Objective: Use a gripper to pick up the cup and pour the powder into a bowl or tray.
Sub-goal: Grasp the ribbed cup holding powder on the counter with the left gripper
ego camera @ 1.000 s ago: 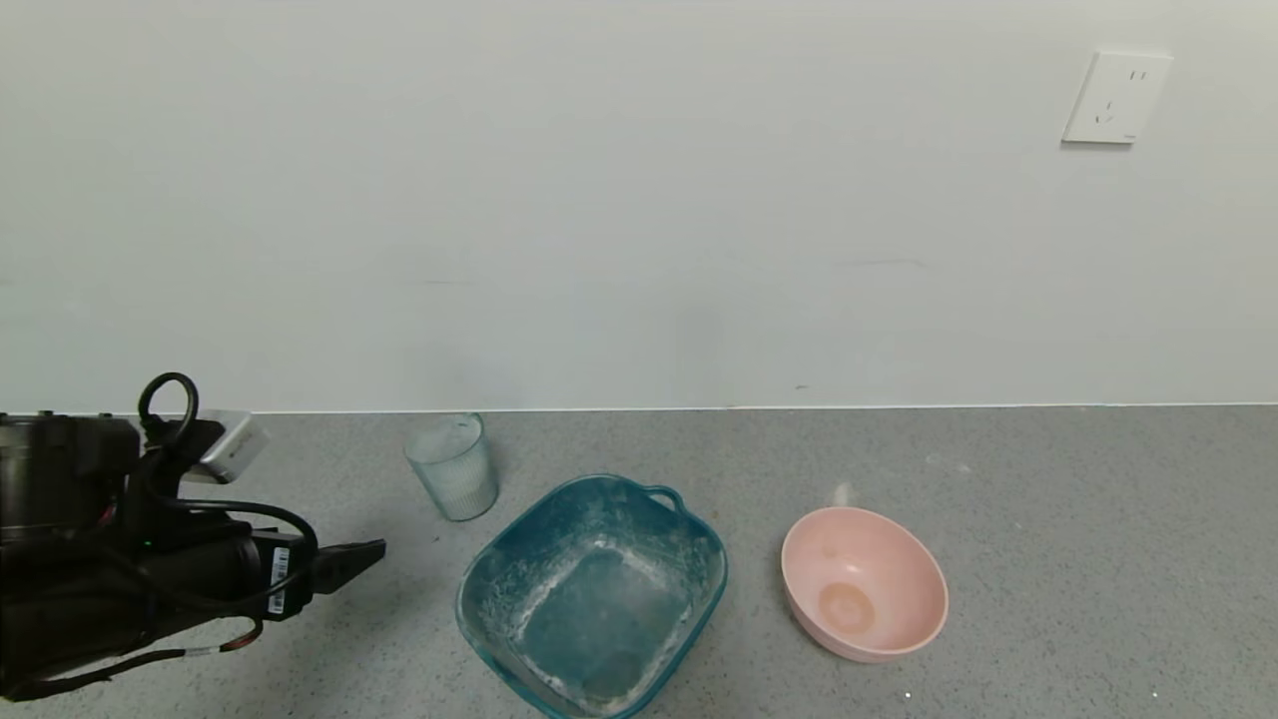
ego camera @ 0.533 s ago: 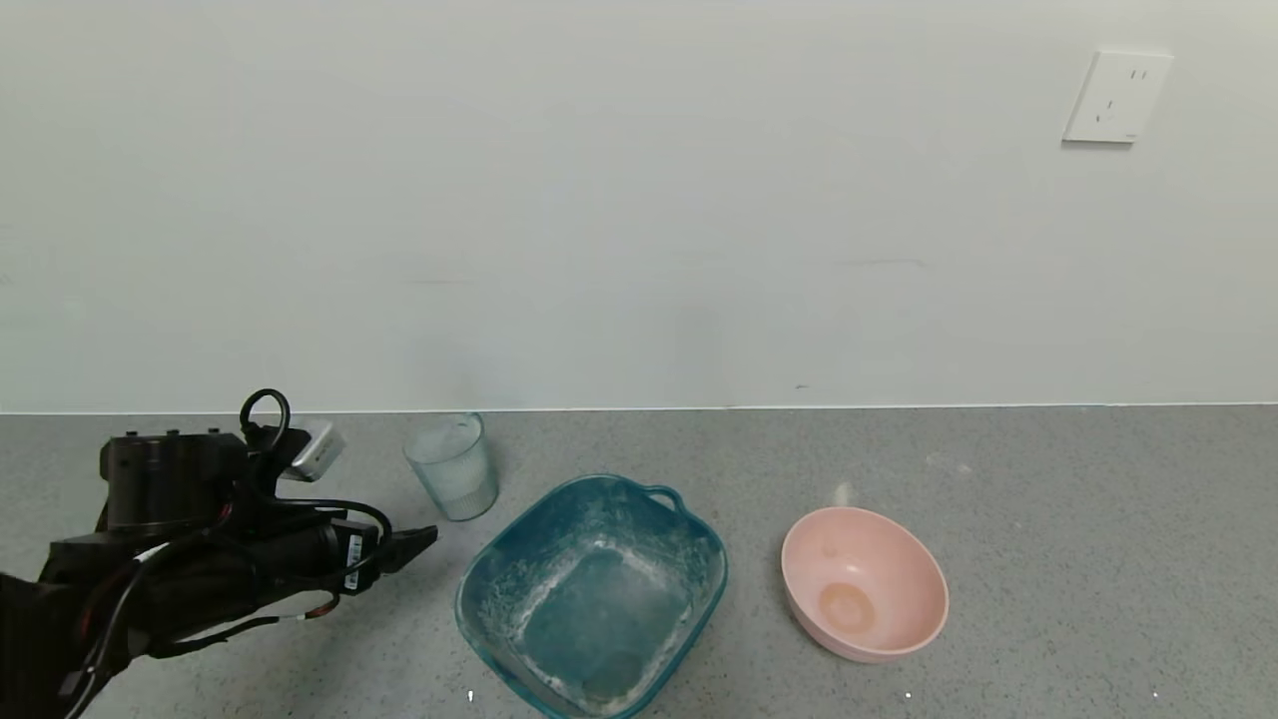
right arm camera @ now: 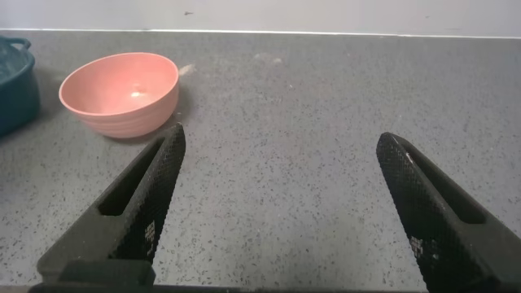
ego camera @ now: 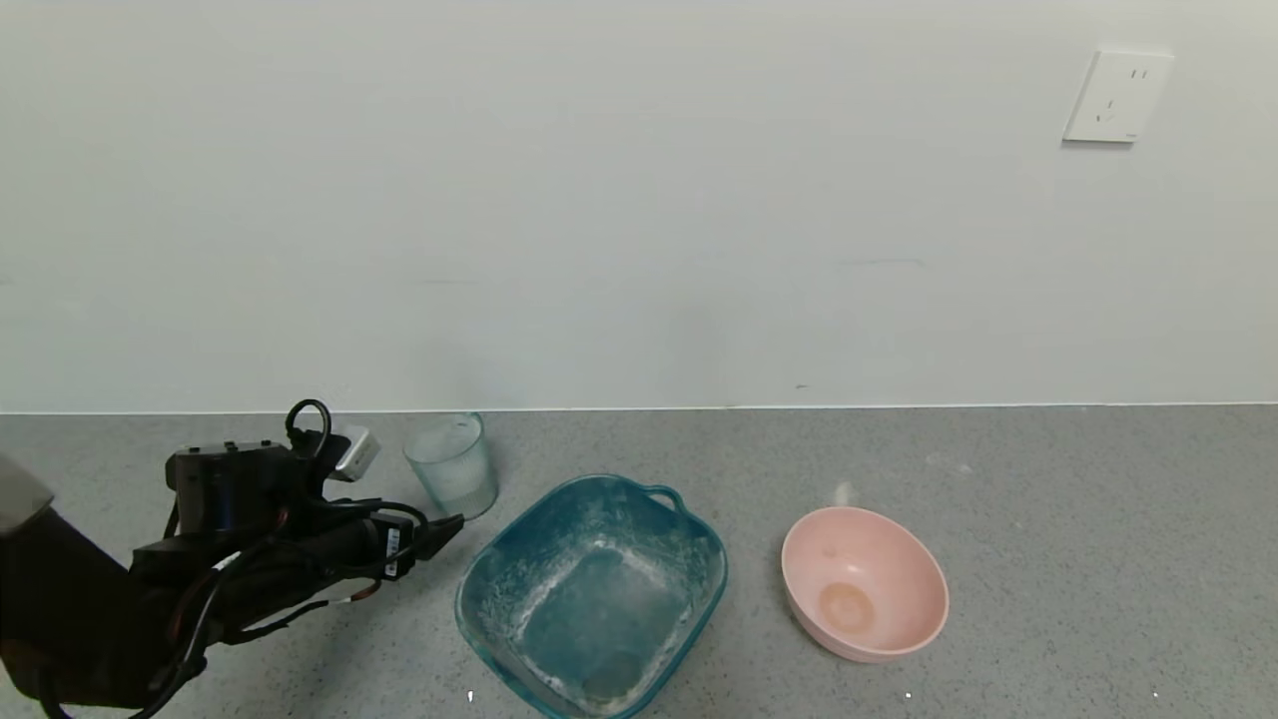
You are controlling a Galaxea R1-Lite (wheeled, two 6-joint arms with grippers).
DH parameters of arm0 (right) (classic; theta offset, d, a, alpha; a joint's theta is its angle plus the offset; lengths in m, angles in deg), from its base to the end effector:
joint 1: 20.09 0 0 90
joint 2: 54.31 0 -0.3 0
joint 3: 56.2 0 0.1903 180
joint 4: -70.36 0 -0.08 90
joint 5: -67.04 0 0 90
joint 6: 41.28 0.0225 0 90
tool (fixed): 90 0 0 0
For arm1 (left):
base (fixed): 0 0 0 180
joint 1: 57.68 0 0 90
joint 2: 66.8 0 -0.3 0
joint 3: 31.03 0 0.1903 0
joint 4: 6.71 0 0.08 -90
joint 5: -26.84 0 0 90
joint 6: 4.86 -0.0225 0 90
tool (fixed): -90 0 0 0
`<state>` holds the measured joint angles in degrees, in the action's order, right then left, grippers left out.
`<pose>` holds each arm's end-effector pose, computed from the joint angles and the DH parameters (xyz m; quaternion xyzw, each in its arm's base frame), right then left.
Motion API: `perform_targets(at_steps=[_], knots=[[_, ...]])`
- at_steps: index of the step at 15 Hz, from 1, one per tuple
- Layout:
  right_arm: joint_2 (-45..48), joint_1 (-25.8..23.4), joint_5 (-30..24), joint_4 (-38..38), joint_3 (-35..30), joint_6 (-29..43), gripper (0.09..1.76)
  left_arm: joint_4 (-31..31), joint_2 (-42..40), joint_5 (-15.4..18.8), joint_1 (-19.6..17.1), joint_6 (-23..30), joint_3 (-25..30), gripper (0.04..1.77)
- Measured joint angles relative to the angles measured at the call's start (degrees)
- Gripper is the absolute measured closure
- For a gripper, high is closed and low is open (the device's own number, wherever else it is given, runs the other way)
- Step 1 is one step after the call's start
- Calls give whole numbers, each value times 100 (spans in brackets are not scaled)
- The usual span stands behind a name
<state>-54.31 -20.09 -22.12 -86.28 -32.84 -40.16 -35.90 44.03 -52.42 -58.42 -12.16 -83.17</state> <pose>-0.0228 -0.0003 0.0755 0.0098 -0.0001 -0.0073 0.9999 0.2945 -0.0004 0.0675 0.0359 0.2474 -0.1002 0.9630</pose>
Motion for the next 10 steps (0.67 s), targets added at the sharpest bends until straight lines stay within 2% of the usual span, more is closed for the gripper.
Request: perform_targets(at_steps=[7, 10], knots=[[0, 0, -5, -7, 0, -7, 14, -1510, 817, -68, 63, 216, -74, 9], [0, 0, -7, -7, 0, -9, 14, -1961, 1081, -40, 79, 260, -111, 9]])
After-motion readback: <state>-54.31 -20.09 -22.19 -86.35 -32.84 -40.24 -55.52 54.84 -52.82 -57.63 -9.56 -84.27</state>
